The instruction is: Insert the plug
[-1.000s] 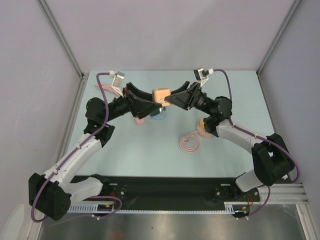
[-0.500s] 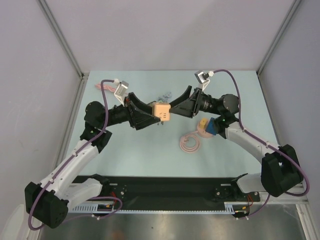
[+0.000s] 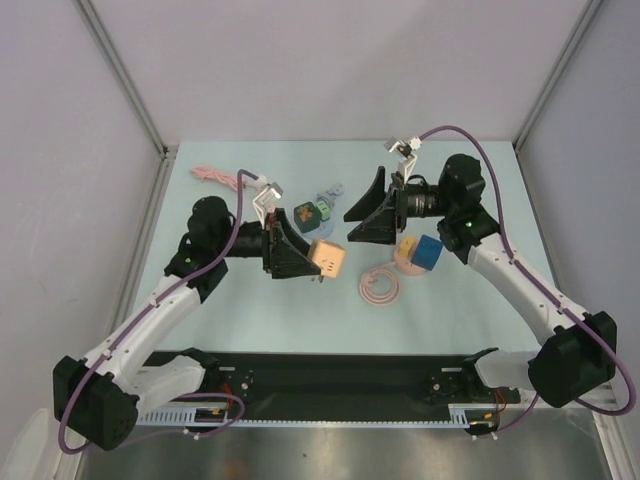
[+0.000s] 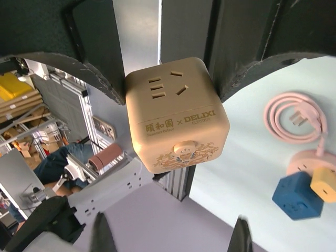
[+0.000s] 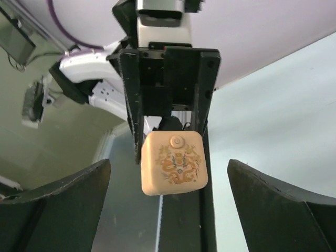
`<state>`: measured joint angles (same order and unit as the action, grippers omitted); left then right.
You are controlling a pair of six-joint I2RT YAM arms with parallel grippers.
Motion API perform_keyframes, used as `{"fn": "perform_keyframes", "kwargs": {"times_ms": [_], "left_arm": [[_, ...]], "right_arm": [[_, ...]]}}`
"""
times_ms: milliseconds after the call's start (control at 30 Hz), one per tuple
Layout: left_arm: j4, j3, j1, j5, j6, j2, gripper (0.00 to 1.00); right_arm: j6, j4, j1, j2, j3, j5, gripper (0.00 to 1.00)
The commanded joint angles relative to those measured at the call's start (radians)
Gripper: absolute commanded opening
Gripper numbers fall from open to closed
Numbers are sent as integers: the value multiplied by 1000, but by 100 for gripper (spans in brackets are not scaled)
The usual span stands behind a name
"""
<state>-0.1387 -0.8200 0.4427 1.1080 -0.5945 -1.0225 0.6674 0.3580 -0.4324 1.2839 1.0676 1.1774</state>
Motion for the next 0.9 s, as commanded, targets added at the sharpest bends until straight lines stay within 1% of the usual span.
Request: {"fn": "perform_keyframes", "kwargs": {"times_ms": [0, 33, 67, 100, 167, 300, 333, 367, 433, 467, 500, 633, 700, 733, 767, 800, 833, 867], "left_arm": [[40, -28, 8, 62, 74, 1, 0], [45, -30, 11, 67, 78, -2, 0], [50, -31, 16, 72, 85, -10, 0], [56, -33, 19, 76, 91, -13, 0], [80, -39, 25, 78, 114, -14, 0], [96, -47, 28, 93, 134, -11, 0], [108, -53, 33, 96, 140, -11, 0], [120, -57, 34, 99, 160, -13, 0], [161, -70, 39, 99, 183, -14, 0], [171, -74, 40, 98, 191, -14, 0], [172, -76, 45, 99, 202, -11, 0], [201, -79, 47, 95, 235, -24, 0], [205, -76, 45, 92, 251, -34, 0], [205, -74, 47, 95, 254, -36, 0], [206, -73, 47, 96, 263, -47, 0], [212, -73, 47, 99, 269, -50, 0], [226, -77, 47, 98, 275, -54, 1], [237, -82, 47, 86, 285, -56, 7]], "right_arm": [[-294, -336, -22, -20, 121, 92, 100], [-327, -390, -29, -8, 135, 94, 100], [-372, -495, -37, 3, 175, 90, 100], [-435, -539, -55, 12, 193, 70, 100], [-462, -599, -69, 35, 213, 65, 100], [-488, -649, -107, 72, 239, 82, 100], [-523, -680, -129, 81, 252, 68, 100], [-546, -745, -140, 101, 264, 51, 100], [-589, -816, -164, 114, 291, 10, 100], [-639, -876, -181, 118, 299, -8, 100], [-647, -884, -186, 120, 301, -31, 100], [-646, -886, -207, 138, 299, 1, 98], [-650, -895, -220, 155, 301, 8, 86], [-654, -899, -223, 161, 301, 16, 75], [-654, -896, -223, 163, 298, 40, 46], [-649, -890, -226, 166, 295, 45, 28], [-643, -887, -226, 166, 292, 42, 15], [-629, -857, -227, 167, 275, 47, 0]]}}
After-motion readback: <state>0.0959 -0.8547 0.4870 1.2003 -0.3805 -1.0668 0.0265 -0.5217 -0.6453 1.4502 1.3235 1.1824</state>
